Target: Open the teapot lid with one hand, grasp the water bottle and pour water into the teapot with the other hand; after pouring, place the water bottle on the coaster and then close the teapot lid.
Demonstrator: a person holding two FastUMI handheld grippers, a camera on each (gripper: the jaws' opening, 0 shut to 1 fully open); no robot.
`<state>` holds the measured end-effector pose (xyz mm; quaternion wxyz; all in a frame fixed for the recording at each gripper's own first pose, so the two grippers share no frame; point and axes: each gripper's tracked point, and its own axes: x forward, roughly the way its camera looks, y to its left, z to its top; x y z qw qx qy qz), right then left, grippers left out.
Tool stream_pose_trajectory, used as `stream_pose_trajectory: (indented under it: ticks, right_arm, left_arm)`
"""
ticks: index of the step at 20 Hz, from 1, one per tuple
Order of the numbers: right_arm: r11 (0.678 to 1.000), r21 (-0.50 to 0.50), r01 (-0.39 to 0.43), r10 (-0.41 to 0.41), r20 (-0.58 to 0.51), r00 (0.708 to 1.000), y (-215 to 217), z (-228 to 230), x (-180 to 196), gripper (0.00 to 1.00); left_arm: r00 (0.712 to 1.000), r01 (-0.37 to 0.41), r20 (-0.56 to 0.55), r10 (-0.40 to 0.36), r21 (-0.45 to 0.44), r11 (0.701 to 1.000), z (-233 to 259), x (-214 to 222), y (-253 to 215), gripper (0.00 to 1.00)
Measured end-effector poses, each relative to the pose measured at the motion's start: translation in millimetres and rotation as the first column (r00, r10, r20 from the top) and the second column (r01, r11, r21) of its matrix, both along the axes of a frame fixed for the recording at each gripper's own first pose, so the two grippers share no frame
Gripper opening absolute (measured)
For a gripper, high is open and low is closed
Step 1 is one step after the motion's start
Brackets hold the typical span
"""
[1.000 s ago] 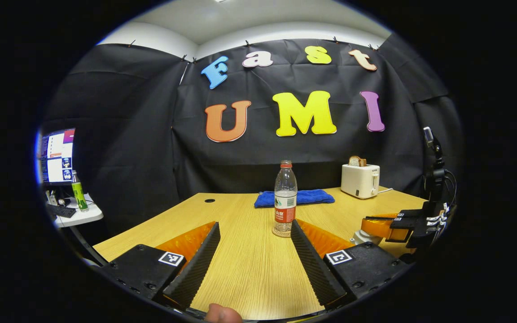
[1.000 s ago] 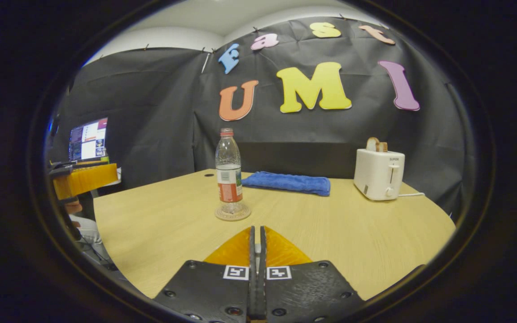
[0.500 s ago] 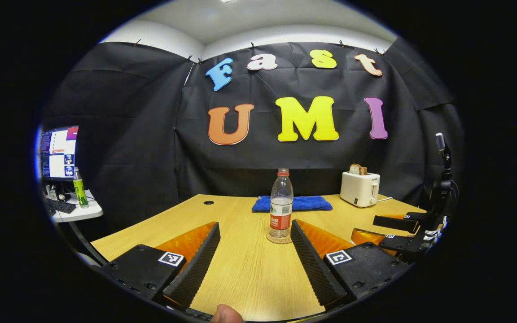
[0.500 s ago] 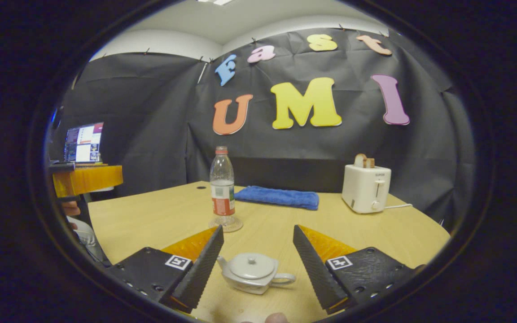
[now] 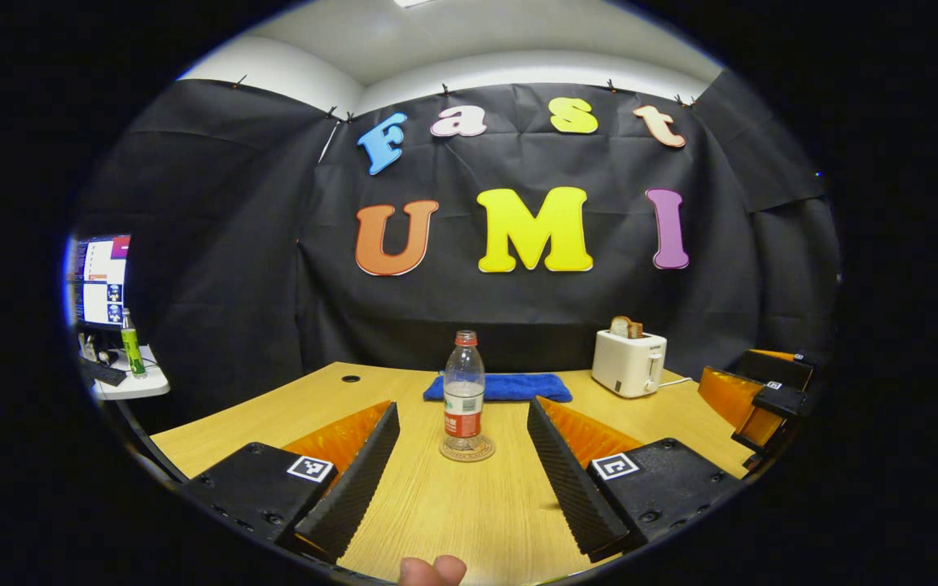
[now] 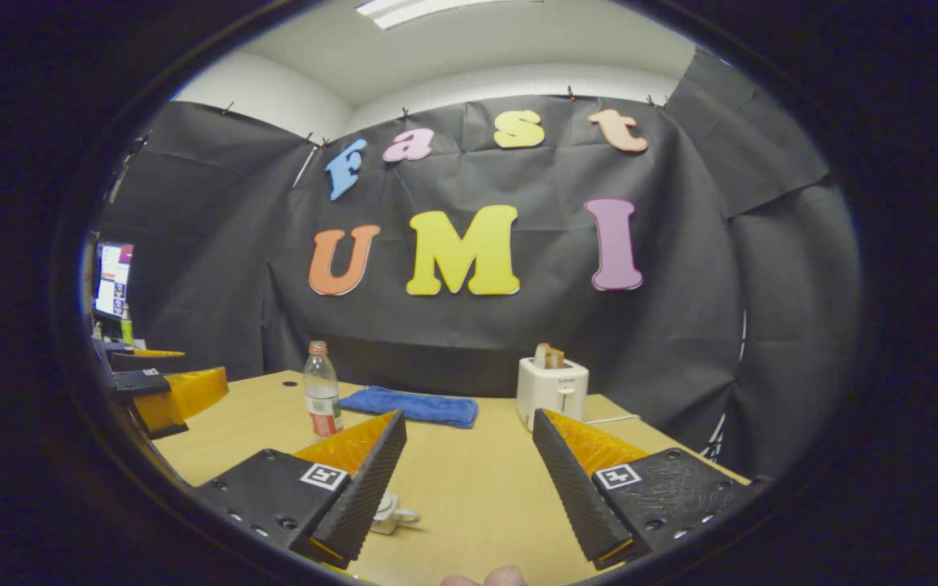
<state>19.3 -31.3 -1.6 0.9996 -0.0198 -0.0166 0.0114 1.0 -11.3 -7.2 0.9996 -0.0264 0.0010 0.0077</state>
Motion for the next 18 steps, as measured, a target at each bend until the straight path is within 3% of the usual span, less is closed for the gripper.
stream_pose_trajectory:
  ticks: [6, 18]
  right_arm:
    - [0.995, -0.019, 0.097, -0.097, -0.003, 0.995, -25, 15, -26, 0.94]
    - [0.997, -0.022, 0.069, -0.07, -0.027, 0.997, 11, 14, -33, 0.95]
  left_arm:
    - [0.999, 0.039, 0.006, -0.039, 0.009, 0.999, -5, -4, -14, 0.99]
    - [1.0, -0.012, 0.026, 0.011, 0.037, 0.999, 4, -10, 8, 0.98]
